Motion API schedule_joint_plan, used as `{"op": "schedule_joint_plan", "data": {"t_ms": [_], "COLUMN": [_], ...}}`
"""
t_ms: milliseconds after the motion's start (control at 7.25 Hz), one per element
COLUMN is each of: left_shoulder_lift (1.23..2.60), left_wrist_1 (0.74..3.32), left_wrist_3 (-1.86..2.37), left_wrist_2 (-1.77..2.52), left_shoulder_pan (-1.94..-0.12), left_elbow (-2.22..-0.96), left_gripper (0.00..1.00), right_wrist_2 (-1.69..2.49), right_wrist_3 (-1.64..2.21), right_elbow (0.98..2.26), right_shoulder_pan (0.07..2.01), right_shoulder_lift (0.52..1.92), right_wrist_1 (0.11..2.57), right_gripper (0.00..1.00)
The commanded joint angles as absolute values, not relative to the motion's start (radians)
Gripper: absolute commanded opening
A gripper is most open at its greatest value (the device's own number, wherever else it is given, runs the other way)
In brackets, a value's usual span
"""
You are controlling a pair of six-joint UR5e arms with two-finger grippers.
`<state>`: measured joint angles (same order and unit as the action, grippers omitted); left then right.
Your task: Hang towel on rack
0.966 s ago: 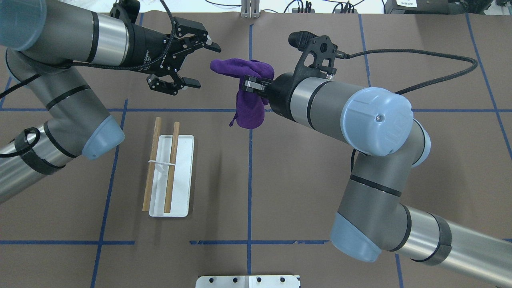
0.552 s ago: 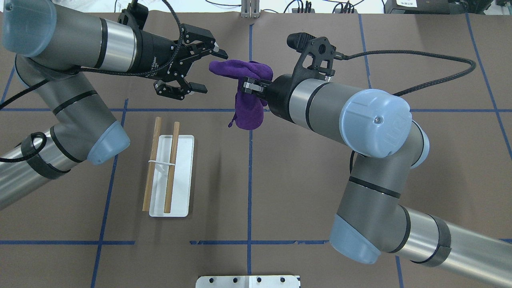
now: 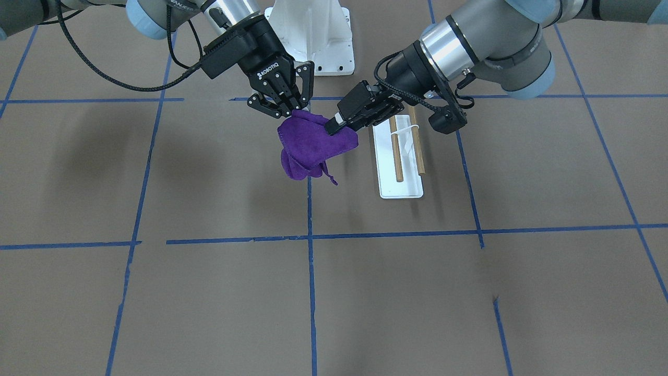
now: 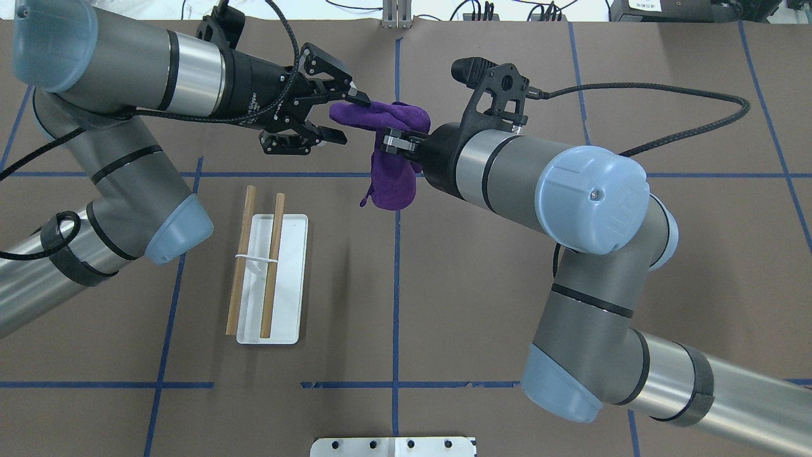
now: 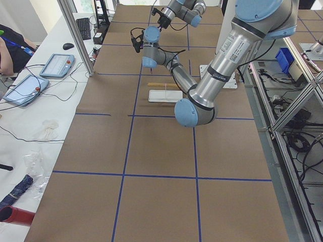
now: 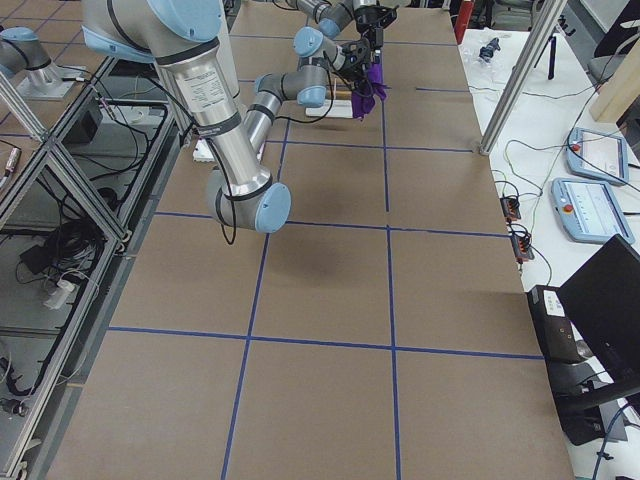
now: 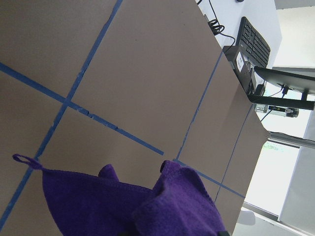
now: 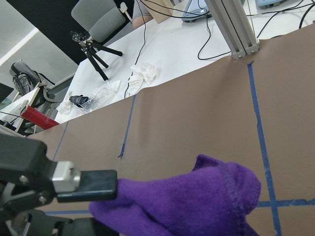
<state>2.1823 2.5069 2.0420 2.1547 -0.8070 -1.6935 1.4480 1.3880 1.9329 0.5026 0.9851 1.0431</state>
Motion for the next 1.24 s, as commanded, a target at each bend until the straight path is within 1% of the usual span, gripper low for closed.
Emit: {"op": "schedule_joint_plan", "data": {"t_ms": [0, 138, 552, 690, 828, 1103], "left_shoulder_lift": [2.183, 2.181, 2.181, 2.181, 2.181, 2.18], "left_wrist_1": [2.503, 2.502, 2.496, 2.496, 2.496, 2.496], "left_wrist_3": [2.042, 2.042, 2.042, 2.042, 2.042, 2.042], "left_wrist_2": [2.16, 2.163, 2.163, 2.164, 2.164, 2.164], "left_shoulder_pan": [-0.807, -0.807, -0.808, -0.808, -0.807, -0.808], "left_elbow": [-1.695, -1.697, -1.712, -1.712, -1.712, -1.717], "left_gripper": [0.1, 0.0, 0.0, 0.0, 0.0, 0.0], "right_wrist_2": [1.448, 1.448, 1.448, 1.447, 1.447, 1.457], "right_wrist_3": [1.387, 1.387, 1.387, 1.396, 1.396, 1.39], "right_elbow": [1.947, 1.947, 1.95, 1.951, 1.96, 1.973], "right_shoulder_pan": [0.499, 0.492, 0.488, 0.485, 0.48, 0.48], "right_shoulder_lift": [0.989, 0.989, 0.991, 0.991, 0.996, 1.002], "right_wrist_1": [1.043, 1.043, 1.042, 1.042, 1.042, 1.043], "right_gripper": [0.0, 0.0, 0.0, 0.93, 1.0, 1.0]}}
